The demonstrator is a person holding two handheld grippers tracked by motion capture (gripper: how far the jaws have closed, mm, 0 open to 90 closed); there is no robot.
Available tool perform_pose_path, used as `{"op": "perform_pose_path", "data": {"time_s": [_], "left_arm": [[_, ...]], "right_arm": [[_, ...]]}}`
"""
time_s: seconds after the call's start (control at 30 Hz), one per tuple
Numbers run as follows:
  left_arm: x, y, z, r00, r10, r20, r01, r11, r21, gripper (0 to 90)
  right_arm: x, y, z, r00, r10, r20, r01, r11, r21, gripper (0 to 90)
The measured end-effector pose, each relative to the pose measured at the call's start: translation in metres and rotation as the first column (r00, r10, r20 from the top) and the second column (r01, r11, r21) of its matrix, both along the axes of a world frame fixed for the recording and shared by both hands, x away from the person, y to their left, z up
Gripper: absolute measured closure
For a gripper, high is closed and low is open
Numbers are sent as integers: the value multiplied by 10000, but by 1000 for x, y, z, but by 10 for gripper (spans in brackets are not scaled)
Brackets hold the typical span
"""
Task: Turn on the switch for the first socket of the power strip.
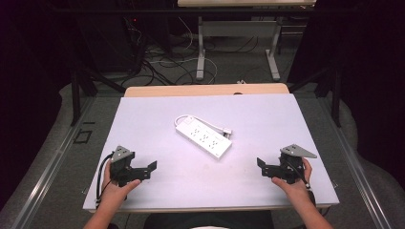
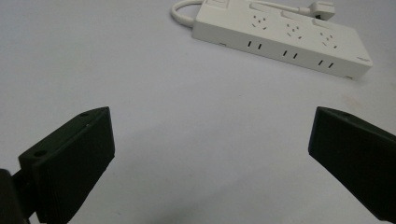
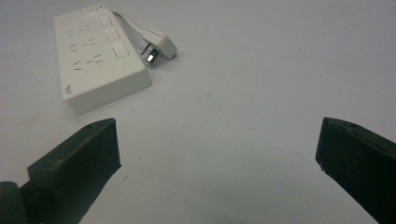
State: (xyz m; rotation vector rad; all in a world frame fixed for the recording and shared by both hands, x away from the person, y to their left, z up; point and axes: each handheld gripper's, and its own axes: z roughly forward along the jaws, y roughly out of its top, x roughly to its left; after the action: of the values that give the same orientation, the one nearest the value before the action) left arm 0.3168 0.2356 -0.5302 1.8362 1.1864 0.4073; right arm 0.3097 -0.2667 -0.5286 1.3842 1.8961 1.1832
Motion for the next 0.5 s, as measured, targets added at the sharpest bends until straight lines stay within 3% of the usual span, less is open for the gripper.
{"op": "perform_pose_path", "data": {"time_s": [0.07, 0.5], "left_arm": [[-1, -4, 1, 9998, -169, -71, 168, 9996, -215, 2], [-15, -34, 8, 9967, -723, 368, 721, 9974, 65, 98]], "right_arm": [[-1, 1, 0, 10000, 63, -3, -63, 10000, -64, 0], [-3, 6, 1, 9997, 197, -135, -198, 9997, -137, 0]]}}
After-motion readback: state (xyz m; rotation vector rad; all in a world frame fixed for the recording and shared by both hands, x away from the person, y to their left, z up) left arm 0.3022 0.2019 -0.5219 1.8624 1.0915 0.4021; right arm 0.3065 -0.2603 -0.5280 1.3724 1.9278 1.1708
